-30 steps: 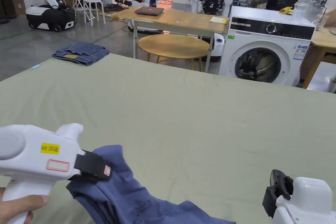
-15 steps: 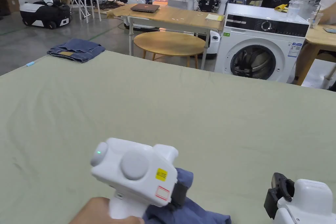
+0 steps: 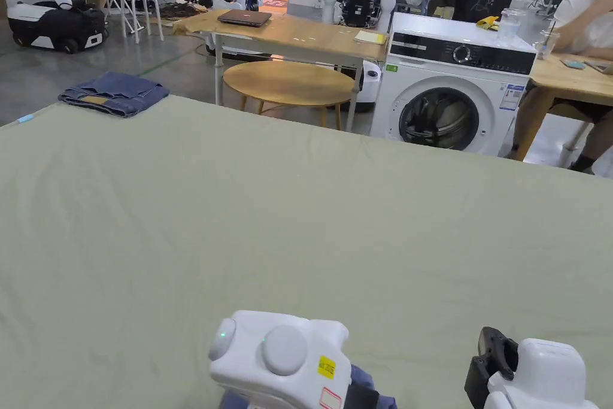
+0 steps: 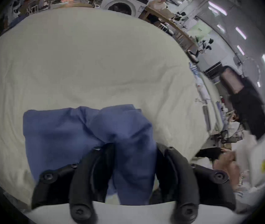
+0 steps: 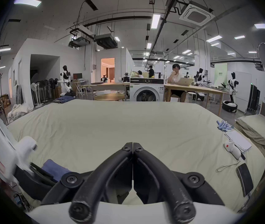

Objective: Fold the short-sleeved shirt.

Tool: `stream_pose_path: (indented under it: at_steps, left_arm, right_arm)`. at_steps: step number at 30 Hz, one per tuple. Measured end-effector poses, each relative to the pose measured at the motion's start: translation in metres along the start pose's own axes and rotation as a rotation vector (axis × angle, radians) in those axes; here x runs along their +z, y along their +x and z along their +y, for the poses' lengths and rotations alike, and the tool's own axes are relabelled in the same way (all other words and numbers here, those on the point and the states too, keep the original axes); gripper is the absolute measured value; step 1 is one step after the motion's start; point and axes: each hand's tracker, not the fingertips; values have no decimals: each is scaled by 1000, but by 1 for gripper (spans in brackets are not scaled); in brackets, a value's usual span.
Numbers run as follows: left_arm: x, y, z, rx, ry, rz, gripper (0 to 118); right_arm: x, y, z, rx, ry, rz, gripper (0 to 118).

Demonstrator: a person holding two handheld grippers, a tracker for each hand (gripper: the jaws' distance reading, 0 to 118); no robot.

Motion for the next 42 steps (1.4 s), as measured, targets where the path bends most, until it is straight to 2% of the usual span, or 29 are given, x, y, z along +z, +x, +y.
stream_pose_path:
  at_steps: [6,7,9,10,16,19,30,36,40,42]
  left_arm:
    - [58,-16,1,20,112,-183,47]
    - [59,-22,2,21,140,-188,41]
    - [44,-34,6,45,134,-150,8]
    - [32,-42,8,77,125,-140,6]
    - [-46,-71,-6,255,-7,-319,2]
    - [-66,-70,-19,256,-45,-385,1]
    - [-81,-55,-22,173,-16,-254,0]
    - [-44,-45,-14,179,15,-232,0]
    - [10,-50,-6,120,168,-227,0]
    - [37,-57,-5,83,265,-177,0]
  right_arm:
    - [1,2,0,-21,3,4,0]
    - [1,2,-1,-27,1,5,0]
    - [0,1,-2,-35,-1,9,0]
    - [0,1,-2,-38,-3,9,0]
    - [-3,1,-7,-39,-14,14,0]
    - [-3,2,-10,-42,-19,14,0]
    - [-7,0,-13,-61,-24,26,0]
    - [-6,-4,-6,-48,-17,37,0]
    - [-4,-7,0,-15,3,42,0]
    - [-4,-8,2,-6,8,47,0]
